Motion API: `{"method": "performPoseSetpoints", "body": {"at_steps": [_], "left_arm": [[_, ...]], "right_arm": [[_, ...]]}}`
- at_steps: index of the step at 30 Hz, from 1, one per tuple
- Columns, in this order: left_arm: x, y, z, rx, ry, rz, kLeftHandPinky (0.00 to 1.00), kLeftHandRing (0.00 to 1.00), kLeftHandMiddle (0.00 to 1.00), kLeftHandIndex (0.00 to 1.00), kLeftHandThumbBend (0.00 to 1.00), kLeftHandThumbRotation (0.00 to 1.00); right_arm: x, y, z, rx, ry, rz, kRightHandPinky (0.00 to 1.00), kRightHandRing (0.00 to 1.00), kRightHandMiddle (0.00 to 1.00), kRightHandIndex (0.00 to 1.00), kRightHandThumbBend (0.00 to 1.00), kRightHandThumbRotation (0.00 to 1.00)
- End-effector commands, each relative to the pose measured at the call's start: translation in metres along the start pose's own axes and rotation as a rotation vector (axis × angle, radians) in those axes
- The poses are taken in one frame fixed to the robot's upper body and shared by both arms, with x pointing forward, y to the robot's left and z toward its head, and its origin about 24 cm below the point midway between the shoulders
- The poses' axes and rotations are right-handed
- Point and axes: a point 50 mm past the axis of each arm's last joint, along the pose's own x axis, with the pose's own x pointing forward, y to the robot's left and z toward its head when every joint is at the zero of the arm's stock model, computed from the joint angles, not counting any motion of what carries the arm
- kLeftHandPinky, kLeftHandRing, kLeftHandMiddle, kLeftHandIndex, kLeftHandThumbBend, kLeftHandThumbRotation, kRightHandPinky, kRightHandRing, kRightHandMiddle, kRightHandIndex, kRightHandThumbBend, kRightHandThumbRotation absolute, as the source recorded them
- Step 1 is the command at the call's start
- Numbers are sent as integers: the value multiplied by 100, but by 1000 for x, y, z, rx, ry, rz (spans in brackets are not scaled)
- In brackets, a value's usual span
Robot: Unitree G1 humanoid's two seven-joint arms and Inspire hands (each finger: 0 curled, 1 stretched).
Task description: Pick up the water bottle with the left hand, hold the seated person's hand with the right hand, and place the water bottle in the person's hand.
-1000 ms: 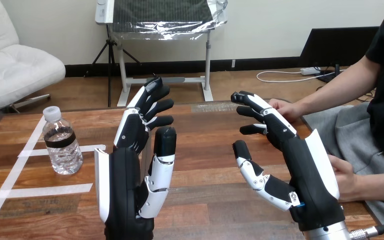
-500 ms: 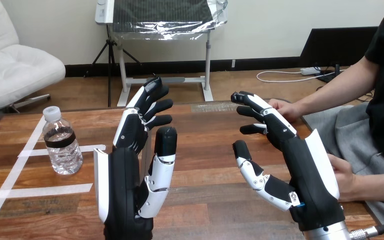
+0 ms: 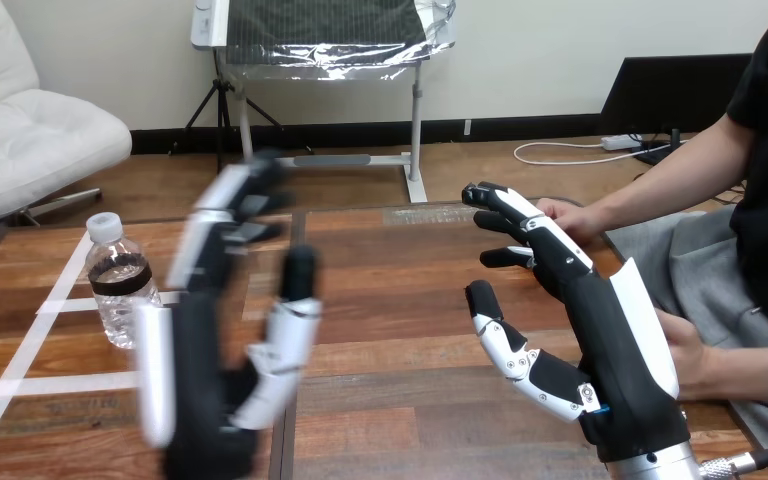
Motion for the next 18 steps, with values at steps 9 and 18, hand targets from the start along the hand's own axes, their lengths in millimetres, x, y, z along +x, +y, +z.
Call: {"method": "performPoseSetpoints", "body": {"at_steps": [9, 18], "left_arm": [[12, 32, -7, 170, 13, 159, 81, 87, 89, 87, 49, 56], [21, 44, -18, 253, 19, 177, 93, 94, 94, 91, 62, 48]], "right_arm": [[15, -6, 6, -1, -71, -35, 71, 85, 91, 84, 14, 0], [17, -5, 5, -2, -73, -33, 71, 85, 90, 84, 15, 0]]}}
